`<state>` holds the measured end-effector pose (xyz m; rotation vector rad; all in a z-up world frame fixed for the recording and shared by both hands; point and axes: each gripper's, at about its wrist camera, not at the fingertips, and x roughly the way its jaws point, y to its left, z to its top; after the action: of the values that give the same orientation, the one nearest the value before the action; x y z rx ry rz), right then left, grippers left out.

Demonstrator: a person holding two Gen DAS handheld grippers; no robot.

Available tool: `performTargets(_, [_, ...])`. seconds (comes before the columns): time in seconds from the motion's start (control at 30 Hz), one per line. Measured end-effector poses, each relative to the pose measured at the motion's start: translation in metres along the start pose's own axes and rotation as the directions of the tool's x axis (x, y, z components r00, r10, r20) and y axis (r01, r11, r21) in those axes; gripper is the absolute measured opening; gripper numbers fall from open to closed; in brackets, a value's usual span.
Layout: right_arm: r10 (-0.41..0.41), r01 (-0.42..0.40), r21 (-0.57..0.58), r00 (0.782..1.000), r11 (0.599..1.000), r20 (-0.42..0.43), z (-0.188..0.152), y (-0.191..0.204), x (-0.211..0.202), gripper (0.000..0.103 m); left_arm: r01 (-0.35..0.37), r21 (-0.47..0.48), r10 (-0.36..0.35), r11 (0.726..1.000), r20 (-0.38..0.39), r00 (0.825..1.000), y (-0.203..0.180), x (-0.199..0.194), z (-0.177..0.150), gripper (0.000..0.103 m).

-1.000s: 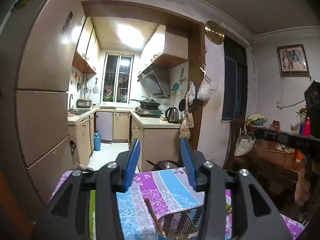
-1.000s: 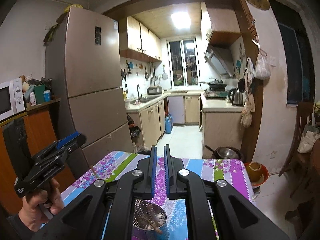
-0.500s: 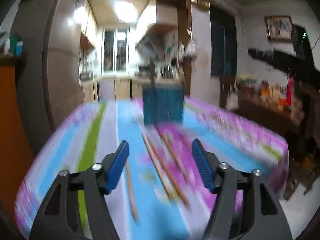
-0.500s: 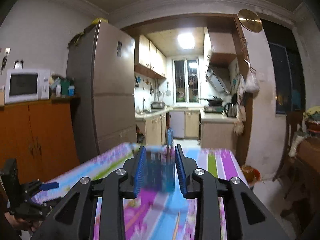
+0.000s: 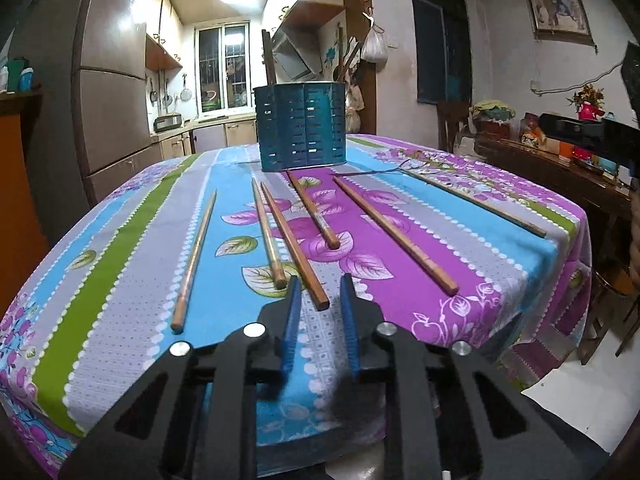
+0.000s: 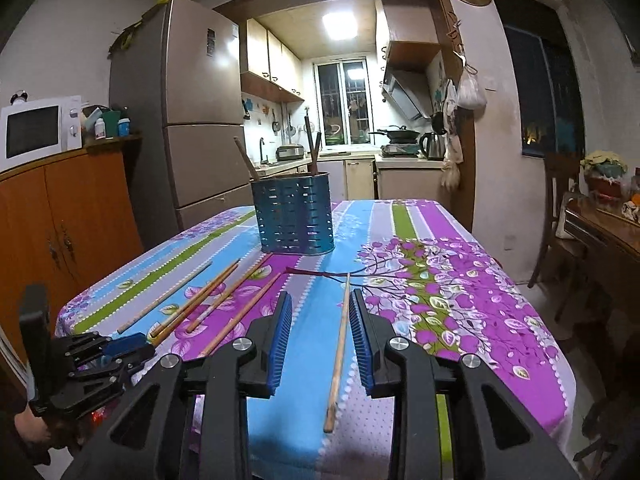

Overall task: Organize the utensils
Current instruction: 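Move both grippers back to the table and grasp another chopstick each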

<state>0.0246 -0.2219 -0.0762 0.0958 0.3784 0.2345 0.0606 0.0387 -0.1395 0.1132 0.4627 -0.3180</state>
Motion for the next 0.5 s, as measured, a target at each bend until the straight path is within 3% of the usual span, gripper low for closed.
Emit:
performTargets(0.37, [0.017, -0.017, 0.006, 1.0, 1.0, -0.013, -0.007, -0.007, 0.005, 0.031, -0.075, -0.034, 0.076, 0.997, 0.024, 0.997, -0.008, 0.014, 0.002, 0.015])
performTargets(0.5, [0.024, -0.025, -0.03, 0.999, 0.999, -0.042, -0.027, -0.005, 0.009, 0.025, -0.089, -0.045, 0.091, 0.995, 0.041, 0.995, -0.009, 0.013, -0.001, 0.015])
